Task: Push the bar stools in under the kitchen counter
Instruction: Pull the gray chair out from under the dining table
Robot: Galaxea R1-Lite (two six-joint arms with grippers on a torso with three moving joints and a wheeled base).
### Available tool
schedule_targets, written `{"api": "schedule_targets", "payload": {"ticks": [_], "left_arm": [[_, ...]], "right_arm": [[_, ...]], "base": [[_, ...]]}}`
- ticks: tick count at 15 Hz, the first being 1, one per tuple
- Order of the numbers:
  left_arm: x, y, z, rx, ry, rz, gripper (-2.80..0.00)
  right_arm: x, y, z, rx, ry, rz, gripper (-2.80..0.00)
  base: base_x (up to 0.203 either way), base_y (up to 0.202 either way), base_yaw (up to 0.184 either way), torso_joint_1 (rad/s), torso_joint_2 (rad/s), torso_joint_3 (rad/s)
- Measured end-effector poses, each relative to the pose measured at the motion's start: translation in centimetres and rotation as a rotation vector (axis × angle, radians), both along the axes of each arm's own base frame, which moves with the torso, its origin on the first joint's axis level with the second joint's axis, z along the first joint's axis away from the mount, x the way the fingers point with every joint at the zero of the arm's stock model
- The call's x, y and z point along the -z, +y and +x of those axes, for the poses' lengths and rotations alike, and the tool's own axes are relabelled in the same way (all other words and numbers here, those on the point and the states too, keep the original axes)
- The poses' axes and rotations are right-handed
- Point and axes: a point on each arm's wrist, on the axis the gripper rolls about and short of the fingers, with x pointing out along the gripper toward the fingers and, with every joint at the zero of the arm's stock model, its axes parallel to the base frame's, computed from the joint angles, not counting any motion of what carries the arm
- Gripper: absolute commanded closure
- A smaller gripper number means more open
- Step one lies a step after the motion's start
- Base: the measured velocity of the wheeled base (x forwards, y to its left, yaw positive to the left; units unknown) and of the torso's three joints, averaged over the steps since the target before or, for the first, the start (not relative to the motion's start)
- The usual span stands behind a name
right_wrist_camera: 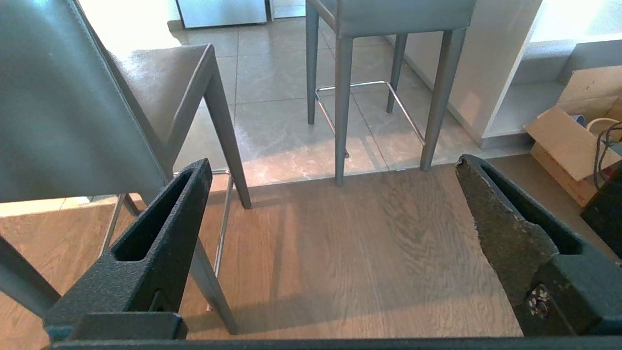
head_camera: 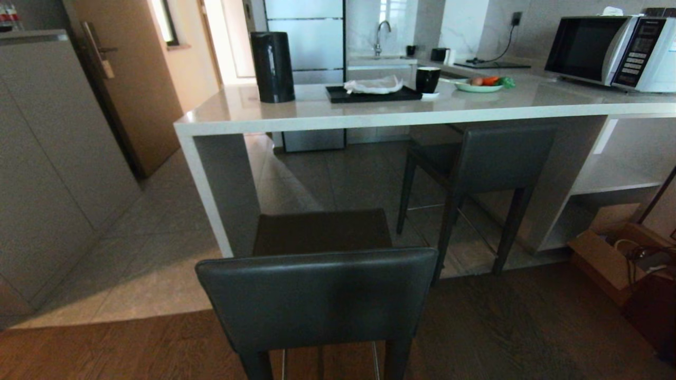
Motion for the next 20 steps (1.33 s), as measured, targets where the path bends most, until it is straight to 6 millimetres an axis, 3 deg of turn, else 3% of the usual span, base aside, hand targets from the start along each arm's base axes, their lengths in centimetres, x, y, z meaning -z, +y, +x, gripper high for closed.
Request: {"api": "schedule_targets", "payload": {"ticks": [11,12,20], "left_arm": [[0.02,0.03,0.0,-0.014,0.003,-0.041,-2.8],[0.02,0.04,0.0,-0.021,0.003,-0.05,-2.8],[0.02,0.05,0.0,-0.024,0.003,-0.058,-2.8]], "right_arm": [[0.0,0.0,0.0,0.0,0.0,0.009,-2.8],[0.0,0.0,0.0,0.0,0.0,0.008,0.0],[-0.01,0.0,0.0,0.0,-0.001,0.008,0.0]], "base": [[0.0,0.0,0.0,0.0,0.0,0.0],[0.0,0.0,0.0,0.0,0.0,0.0],[0.0,0.0,0.0,0.0,0.0,0.0]]}}
